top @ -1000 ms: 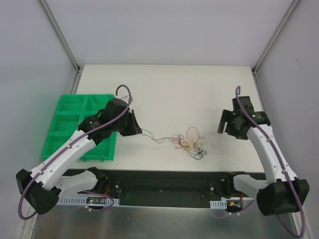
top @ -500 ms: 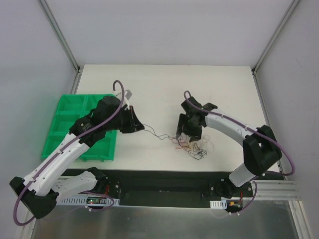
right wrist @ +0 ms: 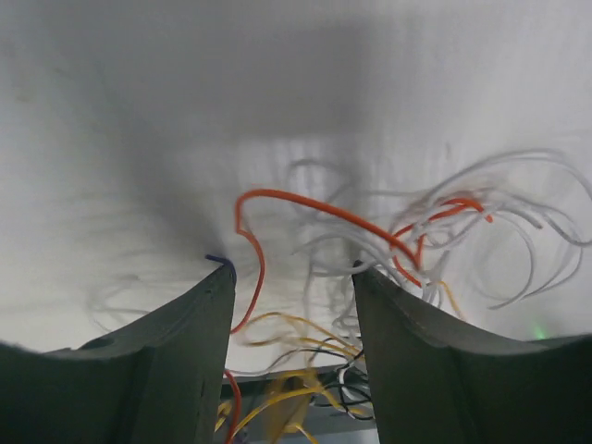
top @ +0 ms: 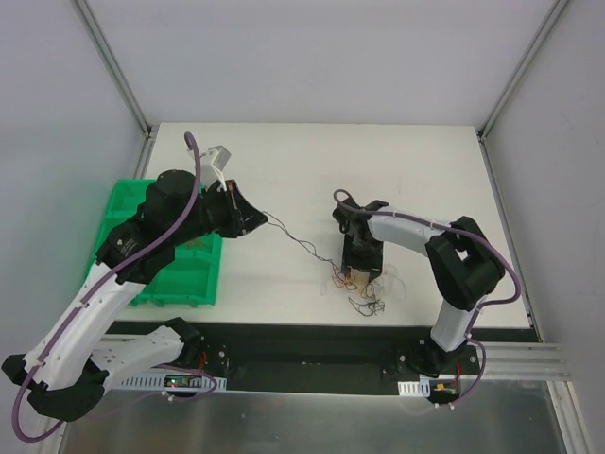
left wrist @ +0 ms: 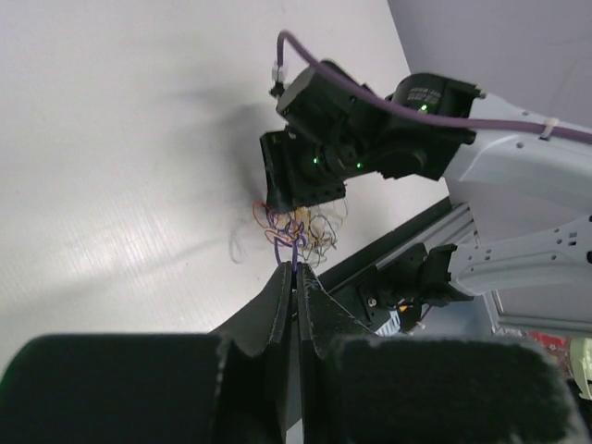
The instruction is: Untangle the cables
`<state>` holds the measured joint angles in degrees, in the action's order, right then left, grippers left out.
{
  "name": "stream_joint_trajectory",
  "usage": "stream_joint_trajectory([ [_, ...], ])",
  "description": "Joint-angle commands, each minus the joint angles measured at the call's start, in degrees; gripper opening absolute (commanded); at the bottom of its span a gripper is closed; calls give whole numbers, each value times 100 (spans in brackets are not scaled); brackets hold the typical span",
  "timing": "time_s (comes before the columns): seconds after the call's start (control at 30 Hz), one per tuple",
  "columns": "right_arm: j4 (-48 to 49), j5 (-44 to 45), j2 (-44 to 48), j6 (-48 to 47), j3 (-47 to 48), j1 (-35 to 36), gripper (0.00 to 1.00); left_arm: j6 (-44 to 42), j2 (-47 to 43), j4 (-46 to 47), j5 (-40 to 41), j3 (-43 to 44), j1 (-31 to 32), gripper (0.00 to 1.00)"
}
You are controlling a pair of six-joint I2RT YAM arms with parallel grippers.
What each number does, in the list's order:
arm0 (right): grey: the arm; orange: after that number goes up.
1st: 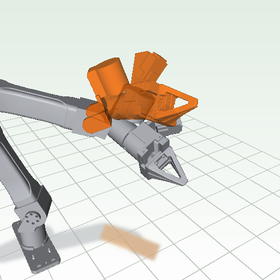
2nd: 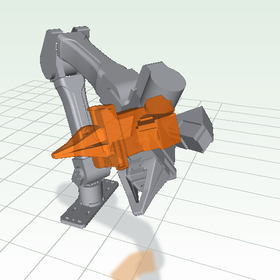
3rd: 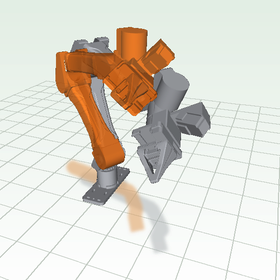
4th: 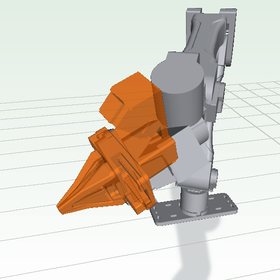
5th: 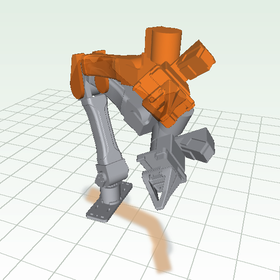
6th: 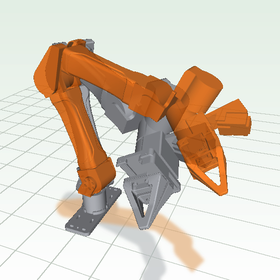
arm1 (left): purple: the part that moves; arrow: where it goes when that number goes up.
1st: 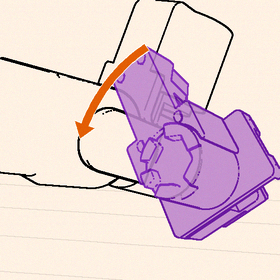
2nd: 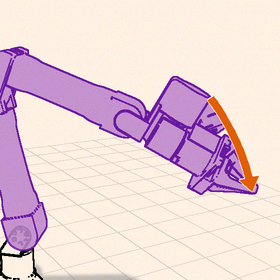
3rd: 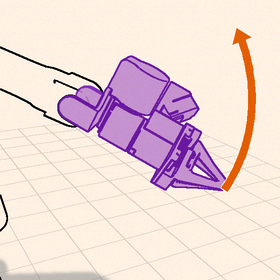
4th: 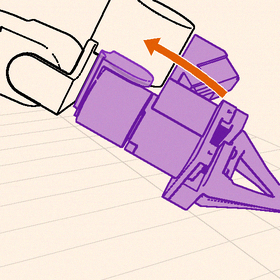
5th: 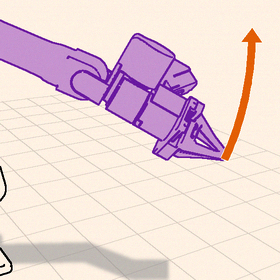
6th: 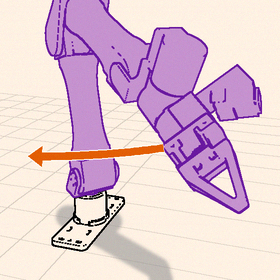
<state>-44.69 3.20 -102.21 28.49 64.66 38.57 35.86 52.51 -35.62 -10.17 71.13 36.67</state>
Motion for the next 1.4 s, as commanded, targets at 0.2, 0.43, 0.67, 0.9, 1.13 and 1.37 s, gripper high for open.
stream_joint_trajectory([
  [0.2, -928, 2218, 956, -352, -990, -963, 56, -1141, -214, -455, 2613, 2060, -28, 0],
  [0.43, -1068, 3132, 1704, -1108, -957, -2230, 56, -1547, -241, -455, 3172, 2775, -28, 0],
  [0.67, -1077, 2126, 2074, -1934, -16, -2196, 65, -809, 22, -394, 2145, 2336, -28, 0],
  [0.9, -105, -561, 2565, -1893, 30, -1169, 78, 307, 470, 212, 186, 1238, -28, 0],
  [1.13, 3592, -2236, 2804, 304, -1042, 202, 85, 467, 435, 626, -64, 1033, -28, 0],
  [1.37, 4758, -2395, 2267, 947, -1175, 696, 92, 712, 699, 845, -326, 1763, -28, 0],
])
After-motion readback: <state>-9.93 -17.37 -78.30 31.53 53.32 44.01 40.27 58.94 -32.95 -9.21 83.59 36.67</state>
